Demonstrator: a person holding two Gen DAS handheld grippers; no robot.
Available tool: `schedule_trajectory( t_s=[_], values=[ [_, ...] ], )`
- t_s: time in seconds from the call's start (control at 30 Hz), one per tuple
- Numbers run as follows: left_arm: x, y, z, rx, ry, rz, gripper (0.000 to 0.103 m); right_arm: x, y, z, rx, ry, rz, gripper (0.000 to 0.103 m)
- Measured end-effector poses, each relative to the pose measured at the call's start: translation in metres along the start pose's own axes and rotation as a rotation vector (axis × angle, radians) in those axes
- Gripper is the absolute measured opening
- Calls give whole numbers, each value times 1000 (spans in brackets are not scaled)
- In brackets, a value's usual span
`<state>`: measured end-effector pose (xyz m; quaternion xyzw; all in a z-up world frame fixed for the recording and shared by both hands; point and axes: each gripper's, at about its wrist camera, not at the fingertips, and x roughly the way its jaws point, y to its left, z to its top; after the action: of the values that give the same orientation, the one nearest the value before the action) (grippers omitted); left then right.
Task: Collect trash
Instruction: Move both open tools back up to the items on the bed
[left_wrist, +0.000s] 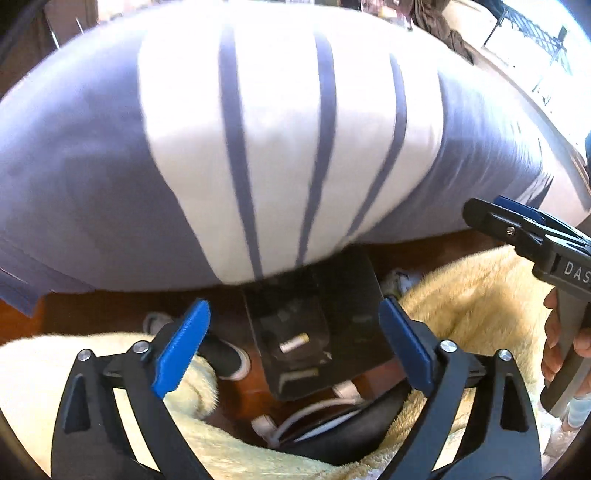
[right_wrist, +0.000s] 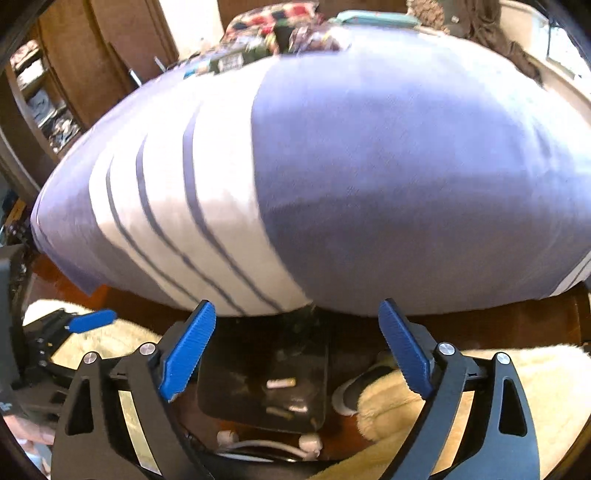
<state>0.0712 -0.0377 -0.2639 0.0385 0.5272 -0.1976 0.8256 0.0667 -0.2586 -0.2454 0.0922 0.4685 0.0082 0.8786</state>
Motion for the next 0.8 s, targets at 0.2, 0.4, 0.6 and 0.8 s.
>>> schedule_trajectory(
  t_s=[0.2,0.4,0.6,0.8],
  values=[
    [-40,8,27,14,-126,68,94,-34,-15,24,12,-99,-41,96],
    [-65,11,57,23,-211,95,94,-55,-26,53,-1,-174,-76,97],
    [-66,17,92,25,-243,117,94,-56,-34,92,-17,-220,-114,97],
    [-51,21,130,27,-244,117,94,-39,-38,128,-32,-240,-127,97]
  ],
)
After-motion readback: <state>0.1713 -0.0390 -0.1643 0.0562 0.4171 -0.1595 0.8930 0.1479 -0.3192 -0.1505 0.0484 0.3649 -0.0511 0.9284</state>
